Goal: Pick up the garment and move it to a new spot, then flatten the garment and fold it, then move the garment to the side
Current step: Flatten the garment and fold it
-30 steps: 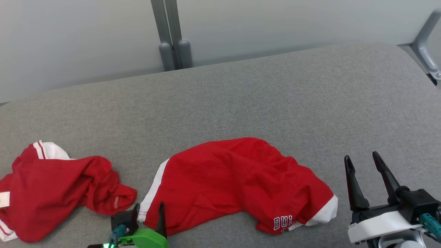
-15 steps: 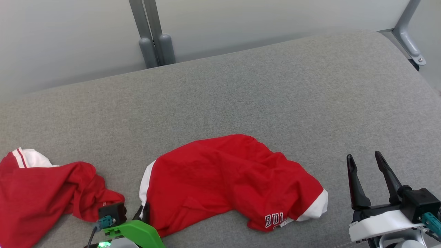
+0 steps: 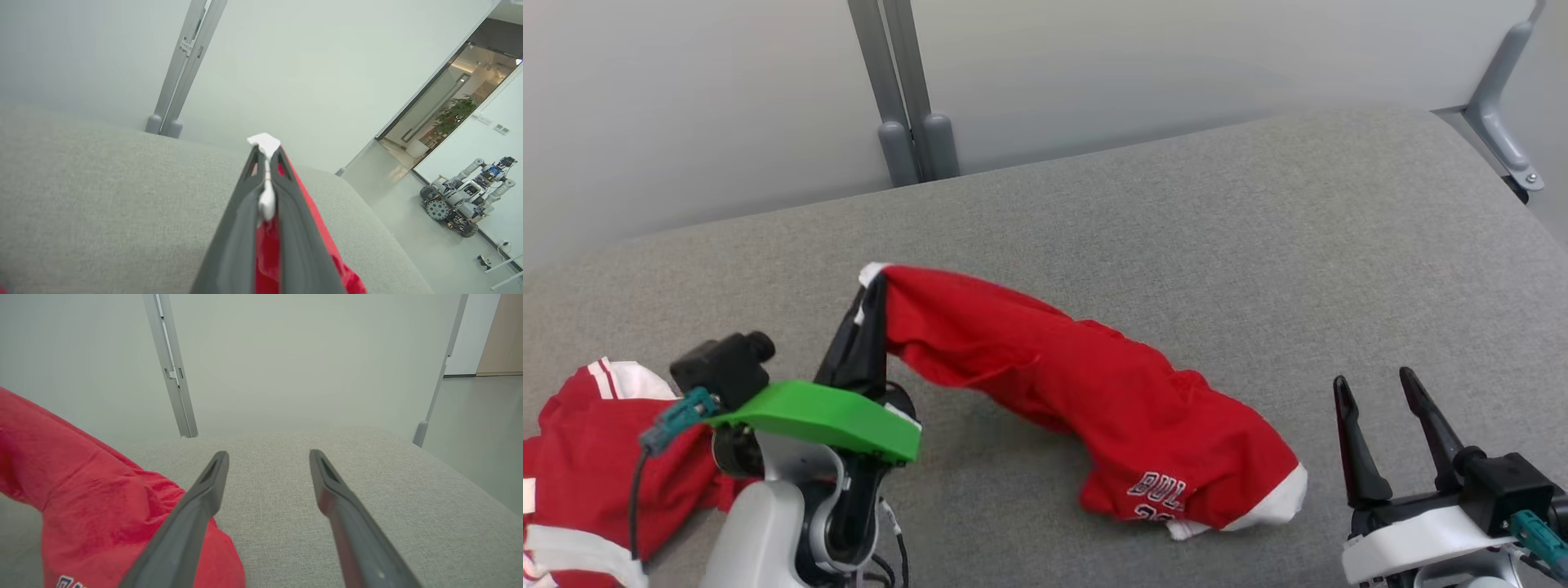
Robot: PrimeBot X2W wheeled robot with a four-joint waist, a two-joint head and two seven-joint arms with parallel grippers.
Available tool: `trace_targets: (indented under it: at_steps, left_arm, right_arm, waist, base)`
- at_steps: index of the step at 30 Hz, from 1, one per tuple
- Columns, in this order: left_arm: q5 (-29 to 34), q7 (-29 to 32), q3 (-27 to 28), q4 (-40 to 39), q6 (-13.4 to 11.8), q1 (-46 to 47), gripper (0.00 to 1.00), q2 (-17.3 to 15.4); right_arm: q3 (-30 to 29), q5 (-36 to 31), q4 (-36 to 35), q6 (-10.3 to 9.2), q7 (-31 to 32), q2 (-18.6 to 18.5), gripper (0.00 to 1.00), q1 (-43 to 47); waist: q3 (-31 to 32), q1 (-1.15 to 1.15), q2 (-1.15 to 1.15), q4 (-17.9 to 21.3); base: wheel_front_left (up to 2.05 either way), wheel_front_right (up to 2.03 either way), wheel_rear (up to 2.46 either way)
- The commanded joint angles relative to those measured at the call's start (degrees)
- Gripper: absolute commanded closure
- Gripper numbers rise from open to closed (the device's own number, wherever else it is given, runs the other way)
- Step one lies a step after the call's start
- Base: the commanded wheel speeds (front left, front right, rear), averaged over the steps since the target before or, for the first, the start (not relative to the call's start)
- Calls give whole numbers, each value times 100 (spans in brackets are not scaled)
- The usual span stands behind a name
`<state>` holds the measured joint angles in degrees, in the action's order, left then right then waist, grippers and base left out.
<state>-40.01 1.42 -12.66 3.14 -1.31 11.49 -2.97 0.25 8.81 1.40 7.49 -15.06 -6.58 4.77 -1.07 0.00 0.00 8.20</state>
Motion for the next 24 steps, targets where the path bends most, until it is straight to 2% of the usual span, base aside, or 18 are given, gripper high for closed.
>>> trace_targets:
  at_steps: [1, 8, 14, 20, 24]
  left_arm:
    - [-58, 50, 80, -243, -52, 143, 100, -87]
    - [-10, 393, 249, -1589, -335, 543, 100, -253]
    - [-61, 541, -58, -2153, -596, 628, 100, -114]
    - [-392, 249, -1129, -1637, -816, 519, 100, -6]
    - [-959, -333, -2207, -964, -1097, 965, 100, 0]
  right_arm:
    - [47, 5, 4, 1, -18, -21, 0, 83]
    - [129, 11, -24, 1, -18, -47, 0, 54]
    - [198, 33, -26, 1, -18, -25, 0, 1]
    - [313, 73, 6, 1, -18, 31, 0, -100]
    - [460, 113, 0, 1, -18, 94, 0, -281]
  waist:
    - [86, 0, 0, -59]
    - [165, 0, 0, -160]
    - [175, 0, 0, -153]
    - [60, 0, 0, 13]
    - [-181, 0, 0, 259]
  base:
    - [0, 0, 0]
    - [0, 0, 0]
    - [0, 0, 0]
    - [0, 0, 0]
    - [0, 0, 0]
